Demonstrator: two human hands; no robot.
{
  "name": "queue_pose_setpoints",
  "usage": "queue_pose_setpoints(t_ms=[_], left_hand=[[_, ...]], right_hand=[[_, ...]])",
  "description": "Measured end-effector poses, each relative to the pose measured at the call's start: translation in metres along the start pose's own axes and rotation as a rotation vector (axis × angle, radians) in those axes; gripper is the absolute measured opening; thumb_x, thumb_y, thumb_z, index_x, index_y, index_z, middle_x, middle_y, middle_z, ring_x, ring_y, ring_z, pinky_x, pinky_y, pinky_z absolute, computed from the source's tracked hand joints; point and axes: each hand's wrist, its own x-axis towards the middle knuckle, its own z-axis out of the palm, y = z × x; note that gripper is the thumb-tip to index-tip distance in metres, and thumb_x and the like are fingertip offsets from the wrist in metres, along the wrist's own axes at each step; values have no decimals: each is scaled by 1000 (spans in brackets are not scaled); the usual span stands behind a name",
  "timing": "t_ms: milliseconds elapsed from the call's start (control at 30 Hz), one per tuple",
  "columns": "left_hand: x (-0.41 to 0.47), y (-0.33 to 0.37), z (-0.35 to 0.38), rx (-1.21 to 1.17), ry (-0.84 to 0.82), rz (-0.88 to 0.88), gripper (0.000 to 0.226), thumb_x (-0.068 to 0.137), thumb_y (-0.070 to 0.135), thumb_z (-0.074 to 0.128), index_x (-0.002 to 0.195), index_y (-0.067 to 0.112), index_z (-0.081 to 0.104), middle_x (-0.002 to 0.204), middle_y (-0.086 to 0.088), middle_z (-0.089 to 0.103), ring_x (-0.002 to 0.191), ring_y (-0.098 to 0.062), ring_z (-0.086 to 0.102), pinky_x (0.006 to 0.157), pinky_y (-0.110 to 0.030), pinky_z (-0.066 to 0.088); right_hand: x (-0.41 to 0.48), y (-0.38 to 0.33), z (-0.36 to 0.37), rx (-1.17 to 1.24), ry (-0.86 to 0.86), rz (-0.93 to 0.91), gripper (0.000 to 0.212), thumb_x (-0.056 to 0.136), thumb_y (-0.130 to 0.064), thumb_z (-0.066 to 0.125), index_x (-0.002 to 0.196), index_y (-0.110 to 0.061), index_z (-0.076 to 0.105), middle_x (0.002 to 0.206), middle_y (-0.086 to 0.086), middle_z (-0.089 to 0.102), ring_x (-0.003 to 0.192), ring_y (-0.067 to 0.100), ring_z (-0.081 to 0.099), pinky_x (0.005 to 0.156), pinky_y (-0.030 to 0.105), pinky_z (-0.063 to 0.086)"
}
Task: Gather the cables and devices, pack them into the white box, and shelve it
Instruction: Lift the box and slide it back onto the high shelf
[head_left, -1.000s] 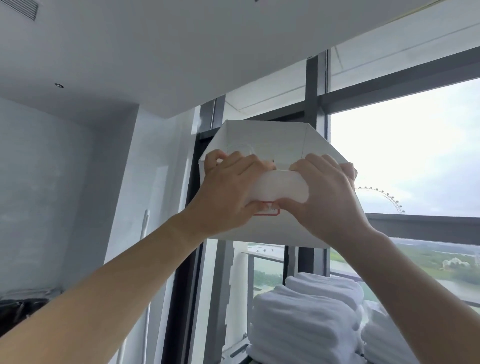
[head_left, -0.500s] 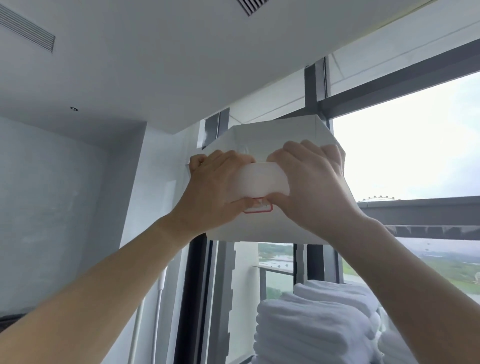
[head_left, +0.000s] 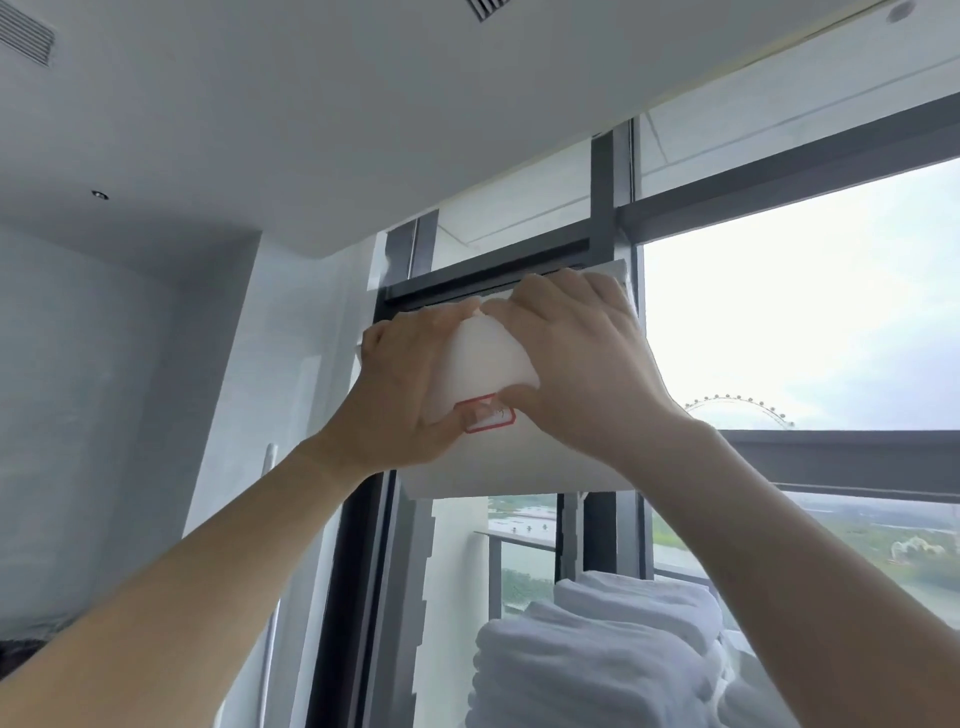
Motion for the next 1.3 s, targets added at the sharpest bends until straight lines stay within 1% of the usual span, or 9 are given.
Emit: queue_pose_setpoints(t_ms=[100,167,267,433,567,700,900,1100,1300], left_hand=[[6,-12,9,171,1,53,77,84,53,44,145,12,18,146,-4,33,131,-17,31,103,-34,20],[7,-15,17,282,-10,49,72,91,51,30,147,11,6,155,-7,13,142,-20,13,110,-37,9],[3,-15,34,307,-5,25,61,97,44,15,146,13,-1,154,-7,-3,143,-20,-2,115,-43,-2],[-1,-11,54,270,36,-64,54,99,35,18,146,18,-2,154,-1,-2,143,-18,-1,114,-44,3],[2,-14,59,240,24,-94,52,99,33,21,145,21,0,153,3,-2,143,-16,0,114,-42,7],[9,-13,69,162,7,-171,52,99,23,32,146,20,11,155,2,5,143,-17,4,116,-41,13],[2,-15,79,89,7,-165,51,98,35,20,146,19,14,154,4,5,142,-13,3,115,-35,7],[-6,-24,92,49,2,-165,53,98,38,19,146,23,4,154,9,-1,142,-7,-5,113,-29,-2],[-15,-34,109,4,-65,-170,53,97,42,11,146,25,2,156,10,-1,142,-6,-5,117,-33,4]], right_hand=[[-7,1,15,-60,24,-30,56,76,-35,64,124,-7,52,121,9,59,115,30,51,111,35,14],[-14,1,24,-141,-12,-18,56,86,-32,57,133,-5,43,142,11,43,133,30,35,113,41,9],[-20,1,36,-234,-43,22,58,88,-25,56,138,-6,34,151,10,26,139,28,22,111,44,11],[-28,1,48,-251,-111,72,63,87,-21,57,140,-5,28,152,11,21,140,27,18,112,44,11],[-34,-1,56,-210,-183,113,55,94,-28,39,142,-6,24,153,9,17,141,27,13,112,43,6],[-31,2,65,-189,-217,135,51,97,-28,33,141,-5,25,153,10,17,141,29,14,112,42,7],[-32,8,74,-176,-184,145,48,95,-24,41,137,-3,35,149,13,28,137,30,26,111,43,19],[-31,7,85,-132,-129,164,44,91,-23,50,130,-3,47,143,13,40,132,29,37,108,42,24],[-28,13,98,-31,-102,201,36,85,-17,63,118,-2,58,131,13,55,121,31,51,100,43,39]])
